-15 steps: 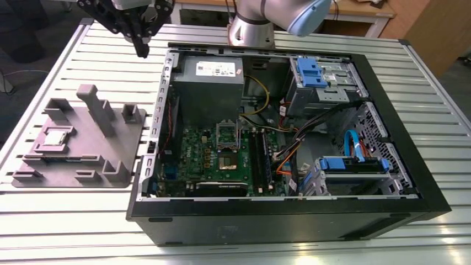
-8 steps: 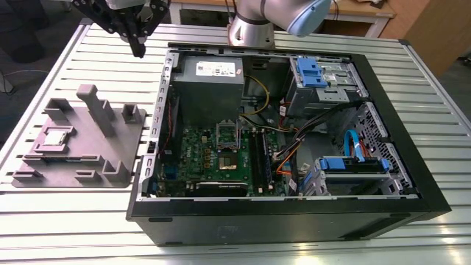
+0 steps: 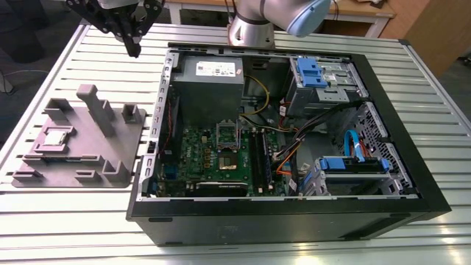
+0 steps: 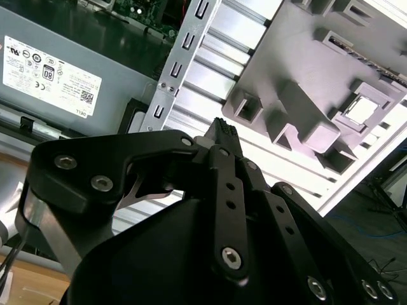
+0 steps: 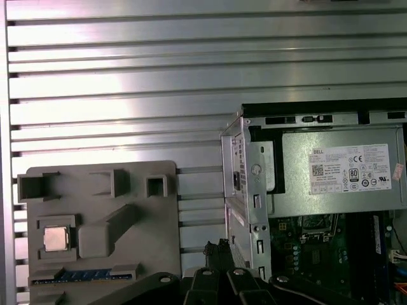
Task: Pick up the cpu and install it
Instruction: 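Reach for the cpu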
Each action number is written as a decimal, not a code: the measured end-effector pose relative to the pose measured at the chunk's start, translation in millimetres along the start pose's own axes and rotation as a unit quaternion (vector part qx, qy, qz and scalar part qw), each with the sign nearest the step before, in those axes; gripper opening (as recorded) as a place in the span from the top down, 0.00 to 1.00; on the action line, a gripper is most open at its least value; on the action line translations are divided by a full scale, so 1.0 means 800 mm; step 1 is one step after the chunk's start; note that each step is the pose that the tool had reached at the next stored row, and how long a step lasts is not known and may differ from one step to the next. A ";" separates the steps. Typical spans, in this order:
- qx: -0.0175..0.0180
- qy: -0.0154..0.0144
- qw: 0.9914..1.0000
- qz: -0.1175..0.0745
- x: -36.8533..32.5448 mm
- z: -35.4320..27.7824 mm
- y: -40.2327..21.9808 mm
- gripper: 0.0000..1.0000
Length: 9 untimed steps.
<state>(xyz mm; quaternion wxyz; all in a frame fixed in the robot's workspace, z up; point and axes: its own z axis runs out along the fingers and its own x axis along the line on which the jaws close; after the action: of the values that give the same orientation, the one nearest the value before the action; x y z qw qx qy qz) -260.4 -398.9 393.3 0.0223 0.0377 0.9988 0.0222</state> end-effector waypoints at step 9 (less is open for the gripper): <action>0.000 -0.001 1.000 0.000 0.0127 -0.0005 -0.0009 0.89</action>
<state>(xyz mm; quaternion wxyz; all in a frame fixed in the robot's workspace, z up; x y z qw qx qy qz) -270.6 -398.9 393.3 0.0235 0.0377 0.9988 0.0223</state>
